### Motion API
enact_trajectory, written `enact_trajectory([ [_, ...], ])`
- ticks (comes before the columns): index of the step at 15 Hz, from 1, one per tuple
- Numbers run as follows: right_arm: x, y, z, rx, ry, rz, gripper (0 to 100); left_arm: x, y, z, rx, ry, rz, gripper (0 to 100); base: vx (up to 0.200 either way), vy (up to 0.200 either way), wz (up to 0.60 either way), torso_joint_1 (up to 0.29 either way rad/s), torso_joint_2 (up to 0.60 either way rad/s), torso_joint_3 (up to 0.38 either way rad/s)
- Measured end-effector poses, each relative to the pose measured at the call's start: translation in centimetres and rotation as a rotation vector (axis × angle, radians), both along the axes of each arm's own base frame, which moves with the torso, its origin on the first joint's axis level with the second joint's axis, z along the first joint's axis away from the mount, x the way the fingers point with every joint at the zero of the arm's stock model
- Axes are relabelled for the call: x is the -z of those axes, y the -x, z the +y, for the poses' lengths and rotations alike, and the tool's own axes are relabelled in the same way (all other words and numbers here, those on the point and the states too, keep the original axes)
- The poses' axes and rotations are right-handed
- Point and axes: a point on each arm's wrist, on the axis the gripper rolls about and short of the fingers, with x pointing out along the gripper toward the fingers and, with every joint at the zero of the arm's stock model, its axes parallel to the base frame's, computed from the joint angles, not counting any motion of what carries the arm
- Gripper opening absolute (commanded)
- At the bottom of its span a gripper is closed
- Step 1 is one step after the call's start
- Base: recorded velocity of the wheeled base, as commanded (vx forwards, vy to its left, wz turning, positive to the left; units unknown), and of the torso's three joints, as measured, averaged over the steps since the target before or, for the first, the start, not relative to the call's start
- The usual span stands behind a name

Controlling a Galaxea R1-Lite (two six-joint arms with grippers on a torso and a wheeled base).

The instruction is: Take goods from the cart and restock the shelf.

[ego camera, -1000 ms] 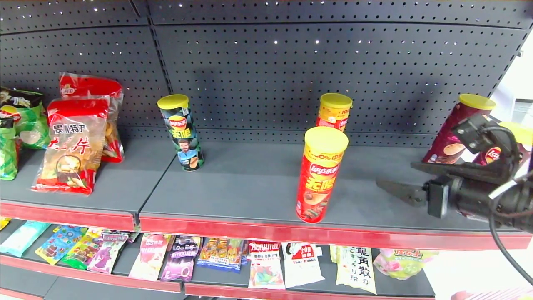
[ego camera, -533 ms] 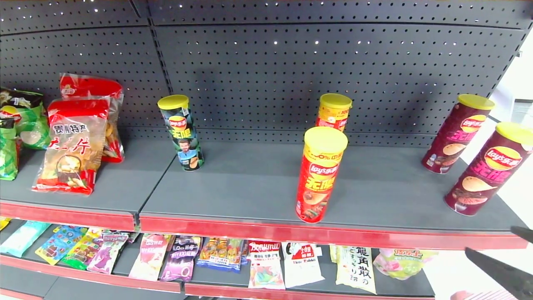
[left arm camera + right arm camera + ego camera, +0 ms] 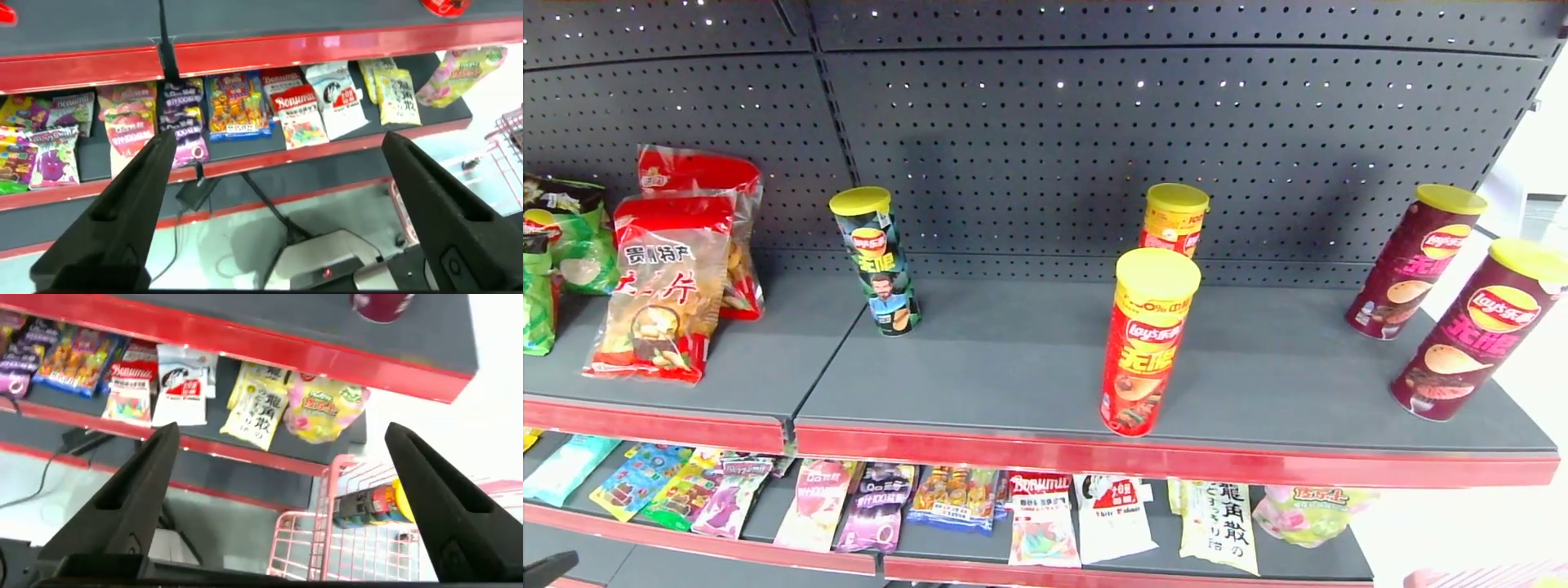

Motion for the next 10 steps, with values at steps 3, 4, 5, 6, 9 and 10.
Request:
enact_trajectory([
  [3, 0.2, 0.3, 0.0, -0.003, 0.005, -0.014, 100, -0.2, -0.6, -0.1, -0.004, -0.006, 0.024, 100, 0.000, 0.000, -0.60, 0.007, 0.00, 0.004],
  [4, 0.2, 0.3, 0.0, -0.003, 0.006, -0.016, 100, -0.2, -0.8, -0.1, -0.004, -0.007, 0.033, 100, 0.000, 0.000, -0.60, 0.002, 0.01, 0.002],
  [5, 0.3, 0.3, -0.1, -0.003, 0.007, -0.016, 100, -0.2, -0.9, -0.1, -0.005, -0.009, 0.040, 100, 0.000, 0.000, 0.00, 0.000, 0.00, 0.000],
  [6, 0.3, 0.3, -0.1, -0.003, 0.006, -0.019, 100, -0.1, -1.0, -0.2, -0.006, -0.011, 0.048, 100, 0.000, 0.000, 0.00, 0.000, 0.00, 0.000],
  [9, 0.3, 0.3, 0.0, -0.014, 0.001, -0.033, 100, -0.1, -1.6, -0.3, -0.012, -0.020, 0.082, 100, 0.000, 0.000, 0.00, 0.000, 0.00, 0.000],
  [10, 0.2, 0.2, 0.0, -0.015, -0.006, -0.065, 100, -0.1, -2.1, -0.3, -0.016, -0.026, 0.105, 100, 0.000, 0.000, 0.00, 0.000, 0.00, 0.000],
])
